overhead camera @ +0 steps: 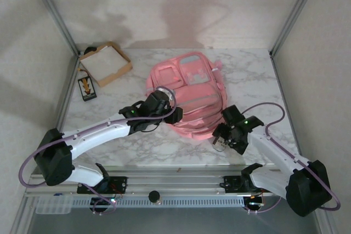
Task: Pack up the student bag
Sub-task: Pick up the glasses case from the bottom-right of the table.
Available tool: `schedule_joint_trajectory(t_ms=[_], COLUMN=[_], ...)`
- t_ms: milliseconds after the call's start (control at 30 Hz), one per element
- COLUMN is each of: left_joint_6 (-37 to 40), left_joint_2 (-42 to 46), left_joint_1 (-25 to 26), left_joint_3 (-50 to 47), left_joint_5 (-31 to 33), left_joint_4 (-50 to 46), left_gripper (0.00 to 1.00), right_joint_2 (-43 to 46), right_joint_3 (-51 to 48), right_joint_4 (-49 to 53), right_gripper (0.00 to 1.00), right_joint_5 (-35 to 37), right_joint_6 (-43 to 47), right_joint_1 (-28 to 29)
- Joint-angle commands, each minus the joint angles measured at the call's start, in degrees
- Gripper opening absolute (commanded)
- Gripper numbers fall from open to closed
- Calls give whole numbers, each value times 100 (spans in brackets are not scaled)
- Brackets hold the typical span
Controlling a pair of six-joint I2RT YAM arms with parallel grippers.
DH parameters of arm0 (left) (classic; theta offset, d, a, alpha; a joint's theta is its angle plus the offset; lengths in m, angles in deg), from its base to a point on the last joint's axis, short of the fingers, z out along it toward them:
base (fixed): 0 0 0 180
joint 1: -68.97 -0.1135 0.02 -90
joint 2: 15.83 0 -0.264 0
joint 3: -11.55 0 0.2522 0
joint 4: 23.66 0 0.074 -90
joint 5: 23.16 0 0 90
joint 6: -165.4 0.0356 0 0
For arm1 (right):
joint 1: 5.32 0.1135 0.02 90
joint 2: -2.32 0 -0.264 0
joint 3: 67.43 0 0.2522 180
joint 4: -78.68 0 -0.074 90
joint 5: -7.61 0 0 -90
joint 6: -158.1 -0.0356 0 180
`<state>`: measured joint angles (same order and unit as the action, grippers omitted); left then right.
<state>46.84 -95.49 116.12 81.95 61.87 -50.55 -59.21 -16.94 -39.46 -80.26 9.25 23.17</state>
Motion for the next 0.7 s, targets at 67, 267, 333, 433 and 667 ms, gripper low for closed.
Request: schedule_joint_trajectory(t_ms=[67,267,333,433,667], left_joint_6=[344,804,1092,1528,2004], left_joint_2=[-43,-172,-233,-355,-829], left_joint_1=[-21,-22,-9,-5,-5], left_joint_3=[210,427,487,545,1021], left_joint_5=[422,689,627,546,824], left_joint_4=[-41,-50,-10,35,-163], left_gripper=[54,56,57,63,71], right_joint_2=[-165,-476,-536,-606,-550], right_joint_3=[-474,-670,-676,-709,-841], right_joint_4=[-895,-1388,-1397,-1413,-1469], right_gripper=[97,91,88,84,70], right_joint_5=[-345,-313,-203,-121,-162], right_joint_6=[-340,-189,-165,-79,150], right_joint_1=[87,85,78,32,-252])
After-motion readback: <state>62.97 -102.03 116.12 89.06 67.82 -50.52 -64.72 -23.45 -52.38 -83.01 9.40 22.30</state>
